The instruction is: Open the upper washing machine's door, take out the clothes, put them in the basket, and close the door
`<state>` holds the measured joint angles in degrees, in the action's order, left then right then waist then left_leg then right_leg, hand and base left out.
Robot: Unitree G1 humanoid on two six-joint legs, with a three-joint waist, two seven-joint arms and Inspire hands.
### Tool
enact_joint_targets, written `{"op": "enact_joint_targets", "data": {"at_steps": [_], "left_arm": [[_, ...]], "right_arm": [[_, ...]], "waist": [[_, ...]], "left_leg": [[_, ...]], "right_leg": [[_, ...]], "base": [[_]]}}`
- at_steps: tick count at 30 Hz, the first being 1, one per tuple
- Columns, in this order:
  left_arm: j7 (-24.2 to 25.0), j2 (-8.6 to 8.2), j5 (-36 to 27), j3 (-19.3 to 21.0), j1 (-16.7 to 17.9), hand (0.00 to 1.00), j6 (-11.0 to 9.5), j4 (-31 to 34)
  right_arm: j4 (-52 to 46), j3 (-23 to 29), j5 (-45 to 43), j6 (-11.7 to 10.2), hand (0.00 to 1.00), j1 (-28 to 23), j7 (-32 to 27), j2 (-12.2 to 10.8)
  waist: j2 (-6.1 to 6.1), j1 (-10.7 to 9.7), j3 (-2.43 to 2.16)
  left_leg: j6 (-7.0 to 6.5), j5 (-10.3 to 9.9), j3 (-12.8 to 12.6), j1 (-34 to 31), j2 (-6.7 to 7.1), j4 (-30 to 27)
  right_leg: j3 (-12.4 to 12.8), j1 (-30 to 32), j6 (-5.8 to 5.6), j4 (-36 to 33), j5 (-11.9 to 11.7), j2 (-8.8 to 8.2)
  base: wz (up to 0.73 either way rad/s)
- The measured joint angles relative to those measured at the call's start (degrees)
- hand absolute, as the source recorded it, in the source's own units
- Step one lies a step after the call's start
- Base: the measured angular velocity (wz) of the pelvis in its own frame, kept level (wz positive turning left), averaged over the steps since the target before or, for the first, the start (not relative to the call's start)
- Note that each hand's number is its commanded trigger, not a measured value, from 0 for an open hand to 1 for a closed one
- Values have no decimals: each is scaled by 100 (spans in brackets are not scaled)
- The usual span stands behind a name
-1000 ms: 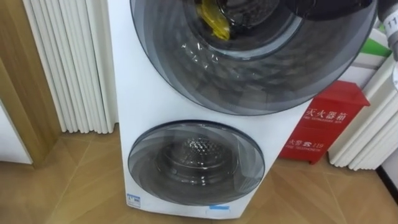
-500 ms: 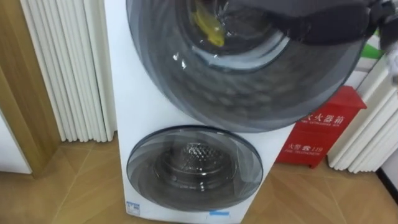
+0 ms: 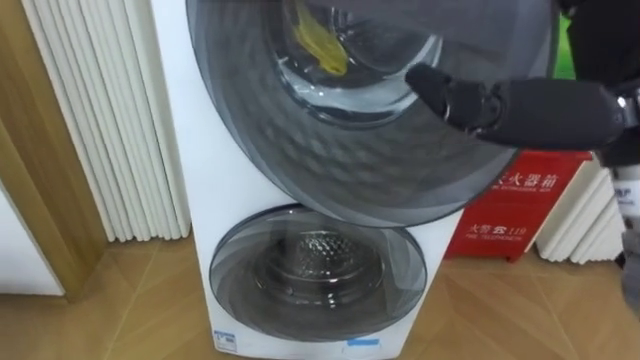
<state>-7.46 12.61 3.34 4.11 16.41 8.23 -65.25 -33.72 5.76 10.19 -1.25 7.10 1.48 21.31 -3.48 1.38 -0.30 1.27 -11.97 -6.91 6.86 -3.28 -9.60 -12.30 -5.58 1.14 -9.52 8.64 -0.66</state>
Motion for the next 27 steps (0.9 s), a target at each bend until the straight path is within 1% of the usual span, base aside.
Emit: {"op": "enact_joint_targets", "data": {"at_steps": [2,5,11,13,15,17,21,23,24,25,26,27], "left_arm": [[-76,-33,-1,-2,-2,0,-7,1],[-125,-41,3,-1,-2,0,-14,-12],[-176,-42,-3,-1,-3,0,-96,-12],[-177,-46,-1,-4,-9,0,-124,-11],[-177,-56,-4,-4,-5,0,-126,-11],[-174,-56,11,-3,-8,0,-127,-21],[-64,-55,18,1,-31,0,-197,-50],[-49,-61,23,-116,-50,0,-211,-45],[-47,-62,24,-174,-71,0,-211,-44],[-47,-57,25,-215,-82,0,-211,-44],[-46,-58,25,-229,-117,0,-212,-45],[-46,-58,25,-232,-146,0,-219,-45]], "right_arm": [[48,16,90,-11,0,-84,0,-76],[189,19,99,-3,0,-206,22,-95],[438,27,102,12,0,-450,167,-288],[538,7,102,19,0,-507,201,-300],[561,-7,168,103,0,-508,244,-311],[560,-6,319,131,0,-507,256,-314],[540,-1,441,133,0,-494,296,-314],[541,-6,558,135,0,-478,294,-321],[540,-7,606,135,0,-474,287,-351],[540,-7,648,135,0,-473,280,-393],[541,-7,755,135,0,-470,248,-494],[543,-10,799,138,0,-448,237,-575]], "waist": [[3,-20,1],[7,-29,2],[11,-103,1],[14,-104,-1],[27,-93,-4],[31,-93,-7],[30,-78,-7],[30,-55,-10],[9,-18,-24],[7,1,-27],[24,44,-16],[19,64,-21]], "left_leg": [[0,0,-21,14,0,7],[0,-1,-73,47,-1,30],[-4,-4,-100,59,-1,41],[-4,-4,-106,59,-1,34],[-4,-3,-140,50,-7,36],[-3,-4,-142,61,-9,43],[2,-7,-178,64,-22,76],[5,-7,-202,65,-25,86],[7,-5,-230,67,-33,84],[7,-5,-238,67,-37,84],[10,-4,-239,70,-42,85],[15,-1,-239,62,-47,87]], "right_leg": [[53,5,0,-1,0,4],[107,5,1,-4,0,12],[115,8,1,-1,1,16],[122,25,1,-5,1,20],[148,64,4,-16,-1,26],[160,61,4,-15,-1,34],[211,77,5,-8,-1,56],[231,97,8,-15,-2,64],[249,110,18,-18,-9,70],[247,112,25,-17,-13,71],[257,124,31,-21,-16,77],[275,149,40,-28,-22,87]], "base": [[-6],[-9],[-1],[-2],[-8],[-4],[-5],[-8],[-12],[-13],[-11],[-10]]}}
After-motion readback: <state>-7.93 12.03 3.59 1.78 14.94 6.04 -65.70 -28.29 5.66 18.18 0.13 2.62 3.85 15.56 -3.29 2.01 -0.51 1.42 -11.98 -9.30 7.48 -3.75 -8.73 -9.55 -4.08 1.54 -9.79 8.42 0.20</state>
